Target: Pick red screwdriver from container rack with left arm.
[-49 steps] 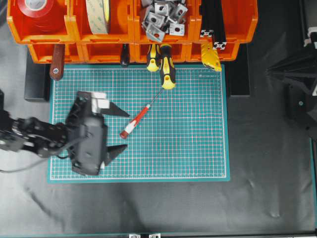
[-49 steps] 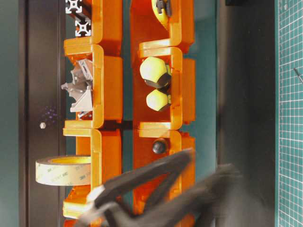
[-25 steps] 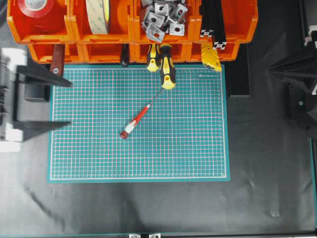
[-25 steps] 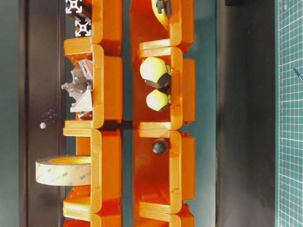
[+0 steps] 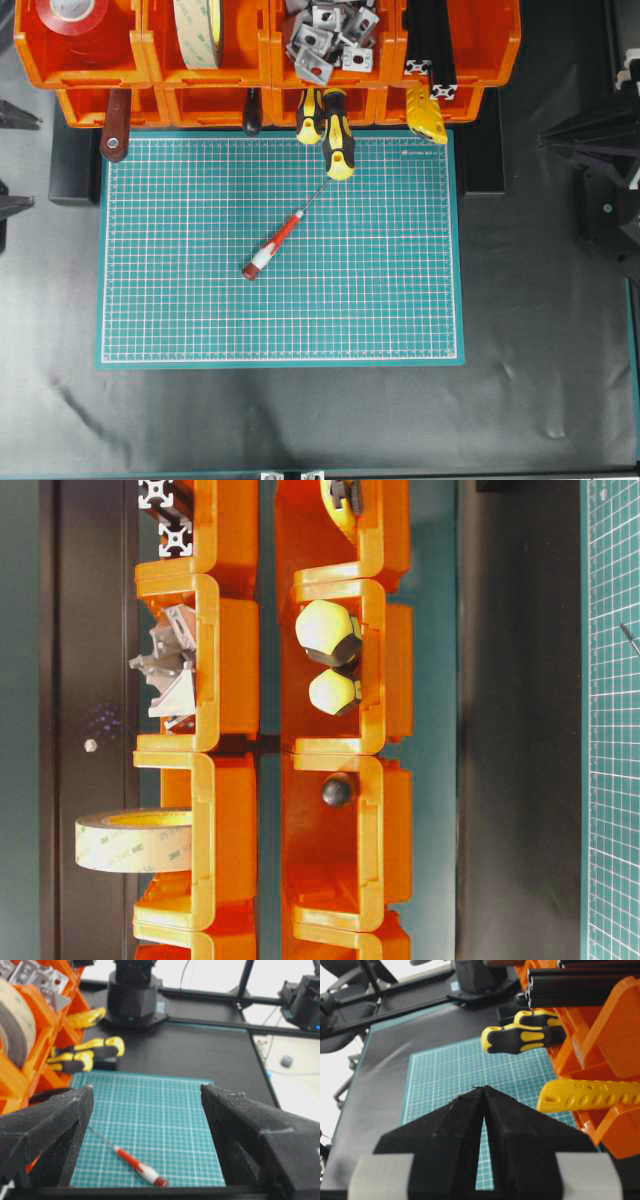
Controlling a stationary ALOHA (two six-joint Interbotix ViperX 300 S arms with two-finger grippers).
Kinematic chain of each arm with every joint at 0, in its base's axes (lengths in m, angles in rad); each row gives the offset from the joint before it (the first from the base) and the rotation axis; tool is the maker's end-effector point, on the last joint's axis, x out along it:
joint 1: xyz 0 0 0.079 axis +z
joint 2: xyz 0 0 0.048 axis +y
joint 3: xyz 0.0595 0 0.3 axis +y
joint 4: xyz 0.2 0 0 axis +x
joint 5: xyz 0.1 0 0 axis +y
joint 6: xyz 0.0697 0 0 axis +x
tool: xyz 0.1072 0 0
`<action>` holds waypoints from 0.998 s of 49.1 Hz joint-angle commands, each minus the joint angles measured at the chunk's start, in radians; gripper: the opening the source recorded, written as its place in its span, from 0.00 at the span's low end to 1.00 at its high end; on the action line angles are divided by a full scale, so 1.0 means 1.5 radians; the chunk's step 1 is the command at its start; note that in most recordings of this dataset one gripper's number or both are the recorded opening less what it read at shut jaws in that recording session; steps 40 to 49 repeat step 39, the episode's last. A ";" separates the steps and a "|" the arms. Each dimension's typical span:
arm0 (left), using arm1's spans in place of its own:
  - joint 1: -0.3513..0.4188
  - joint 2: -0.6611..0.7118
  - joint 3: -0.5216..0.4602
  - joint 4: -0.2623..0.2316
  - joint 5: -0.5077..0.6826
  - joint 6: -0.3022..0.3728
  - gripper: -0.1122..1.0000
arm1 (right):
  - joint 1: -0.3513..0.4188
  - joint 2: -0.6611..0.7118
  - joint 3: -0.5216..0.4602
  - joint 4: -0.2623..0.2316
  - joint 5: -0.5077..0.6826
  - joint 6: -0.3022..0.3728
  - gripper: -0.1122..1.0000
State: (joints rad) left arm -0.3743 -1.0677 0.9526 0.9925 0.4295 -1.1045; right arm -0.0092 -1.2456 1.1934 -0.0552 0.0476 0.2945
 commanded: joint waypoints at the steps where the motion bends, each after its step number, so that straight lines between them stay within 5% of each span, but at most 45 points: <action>1: 0.002 -0.001 0.000 0.001 -0.002 -0.001 0.85 | -0.001 0.006 -0.012 -0.001 -0.013 -0.001 0.11; 49: 0.012 0.002 0.004 0.002 -0.007 -0.001 0.85 | -0.001 0.005 -0.005 -0.001 -0.036 0.005 0.11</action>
